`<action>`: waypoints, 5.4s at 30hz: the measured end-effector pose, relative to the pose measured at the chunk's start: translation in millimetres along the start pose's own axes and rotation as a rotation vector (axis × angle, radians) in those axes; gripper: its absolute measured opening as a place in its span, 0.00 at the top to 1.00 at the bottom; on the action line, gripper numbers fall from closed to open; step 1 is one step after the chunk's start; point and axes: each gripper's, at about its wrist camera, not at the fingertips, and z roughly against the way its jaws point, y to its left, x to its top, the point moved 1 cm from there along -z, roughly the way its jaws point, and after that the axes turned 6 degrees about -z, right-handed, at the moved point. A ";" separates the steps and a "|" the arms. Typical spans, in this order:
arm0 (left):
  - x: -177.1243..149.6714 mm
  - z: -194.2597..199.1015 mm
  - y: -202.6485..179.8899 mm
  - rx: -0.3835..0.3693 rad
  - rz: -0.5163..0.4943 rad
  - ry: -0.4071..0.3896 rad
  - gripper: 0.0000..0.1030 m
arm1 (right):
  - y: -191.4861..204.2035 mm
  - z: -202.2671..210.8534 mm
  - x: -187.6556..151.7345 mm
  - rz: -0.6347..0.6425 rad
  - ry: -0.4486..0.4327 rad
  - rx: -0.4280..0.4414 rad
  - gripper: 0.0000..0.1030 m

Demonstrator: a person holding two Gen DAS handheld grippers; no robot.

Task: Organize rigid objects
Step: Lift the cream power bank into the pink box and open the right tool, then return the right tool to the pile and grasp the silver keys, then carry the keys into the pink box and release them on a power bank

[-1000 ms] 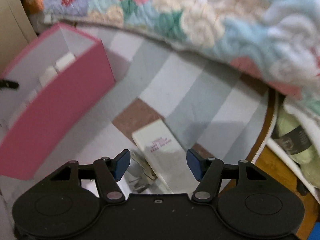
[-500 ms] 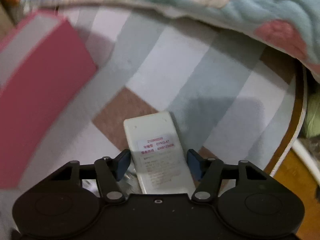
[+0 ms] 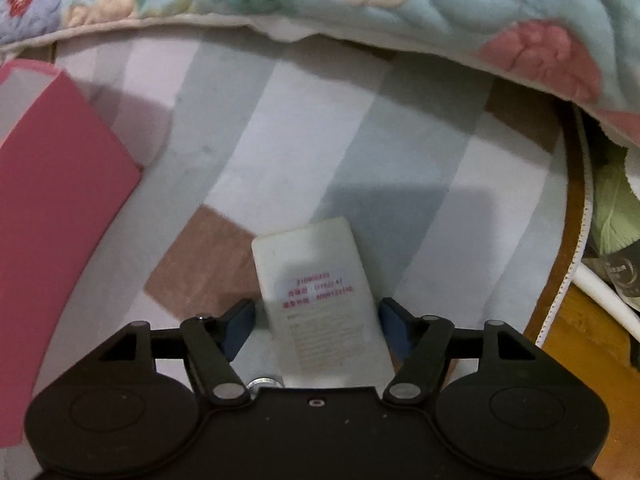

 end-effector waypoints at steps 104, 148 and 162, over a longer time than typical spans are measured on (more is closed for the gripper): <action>-7.1 6.5 4.7 -0.016 0.000 -0.037 0.94 | 75.7 124.8 -93.5 -0.174 -0.097 0.285 0.46; -8.7 5.8 4.7 -0.023 0.004 -0.033 0.94 | 97.8 134.6 -106.3 -0.109 -0.370 0.178 0.73; -8.3 5.4 7.8 -0.029 0.008 -0.033 0.94 | 151.6 197.2 -36.5 0.015 -0.460 0.377 0.72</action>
